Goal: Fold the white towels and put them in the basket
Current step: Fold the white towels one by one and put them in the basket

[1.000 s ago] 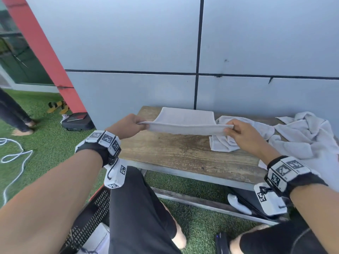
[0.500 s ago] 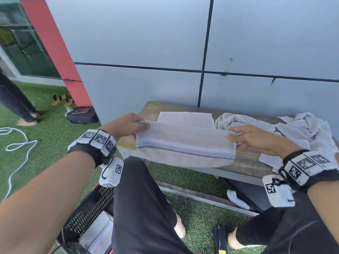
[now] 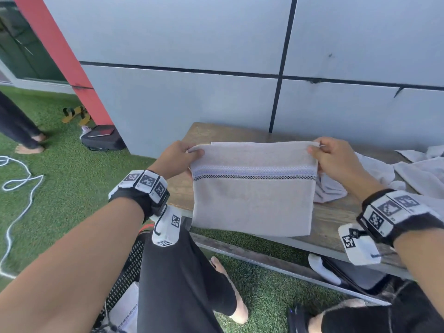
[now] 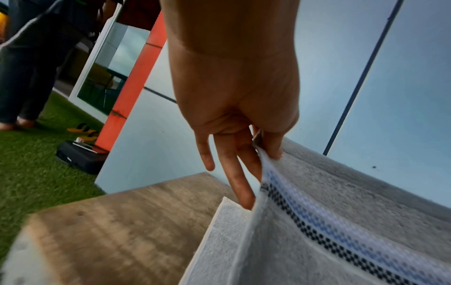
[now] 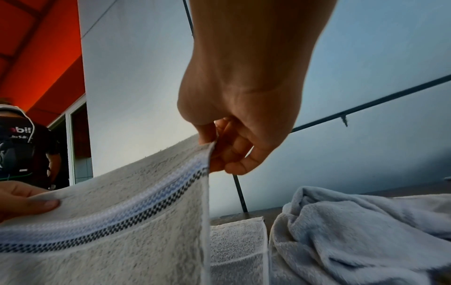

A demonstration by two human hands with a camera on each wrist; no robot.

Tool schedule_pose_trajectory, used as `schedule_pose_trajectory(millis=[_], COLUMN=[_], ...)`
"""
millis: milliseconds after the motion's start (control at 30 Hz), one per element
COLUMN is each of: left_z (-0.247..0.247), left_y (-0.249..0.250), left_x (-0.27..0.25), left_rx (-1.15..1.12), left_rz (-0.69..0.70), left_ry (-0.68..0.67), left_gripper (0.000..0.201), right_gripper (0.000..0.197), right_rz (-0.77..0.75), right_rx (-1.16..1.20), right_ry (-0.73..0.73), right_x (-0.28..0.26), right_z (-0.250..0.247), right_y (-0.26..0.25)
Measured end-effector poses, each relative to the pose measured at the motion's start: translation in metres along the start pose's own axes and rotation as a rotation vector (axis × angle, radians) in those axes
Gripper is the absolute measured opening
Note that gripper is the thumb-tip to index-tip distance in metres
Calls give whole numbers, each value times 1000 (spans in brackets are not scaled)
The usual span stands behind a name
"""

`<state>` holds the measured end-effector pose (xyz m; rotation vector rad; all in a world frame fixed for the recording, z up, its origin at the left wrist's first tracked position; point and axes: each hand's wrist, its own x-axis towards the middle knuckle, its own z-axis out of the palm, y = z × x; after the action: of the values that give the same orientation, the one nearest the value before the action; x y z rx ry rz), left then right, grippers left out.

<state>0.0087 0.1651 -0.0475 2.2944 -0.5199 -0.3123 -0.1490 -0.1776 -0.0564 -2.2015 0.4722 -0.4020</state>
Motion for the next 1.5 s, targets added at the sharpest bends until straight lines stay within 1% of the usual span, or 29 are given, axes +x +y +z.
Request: schedule_pose_trajectory(millis=[33,67,167,267,333,433,533,600,633,667,767,867,967,1000,1100,1233,1300,1400,1500], left_z=[2,4,14,27,38,53,69,78,82,84,86,84,84,83,80,73,70,64,58], left_y=[-1,-1,-5,-10,-15,-25,-34,-40,-42,-43,-45,-44,-43,-42,-38,-29,-27,-26,-28], left_x=[18,34,85,129,153,185,206,214,216,218,221,223,222,220,214,206,205,206,206], left_rx=[28,51,65,141,166,195,272,297,290,277,279,284,235,214,197,202,221,266,317], left_rz=[-7,-12,-23,-34,-65,-112,-171,-195,-196,-187,-127,-108,-109,-101,-70,-68,-53,-59,-28], left_ry=[18,27,25,38,39,21,31,23,27,32,22,3,-16,-16,-18,-78,-89,-75,-76], left_gripper=[41,39,26,11,4,11,8,6,11,13,6,18,29,30,26,20,21,24,23], right_gripper=[16,16,19,36,40,31,20,15,14,13,6,8,11,12,14,17,18,13,11], right_rz=[2,8,24,83,119,155,151,121,104,89,26,-5,19,33,70,100,110,108,117], right_rx=[-6,-26,-149,-269,-311,-389,-456,-486,-487,-482,-496,-515,-490,-472,-436,-479,-423,-363,-330], right_ry=[23,44,63,33,21,-16,-69,-84,-88,-89,-101,-160,-209,-232,-312,-422,-413,-355,-364], right_x=[17,34,82,123,144,166,179,185,187,188,191,192,192,192,191,187,185,184,182], right_z=[5,10,24,39,49,64,80,89,92,95,98,99,95,94,91,88,85,81,81], right_y=[5,10,23,39,52,70,85,95,99,103,110,110,103,102,101,96,90,87,85])
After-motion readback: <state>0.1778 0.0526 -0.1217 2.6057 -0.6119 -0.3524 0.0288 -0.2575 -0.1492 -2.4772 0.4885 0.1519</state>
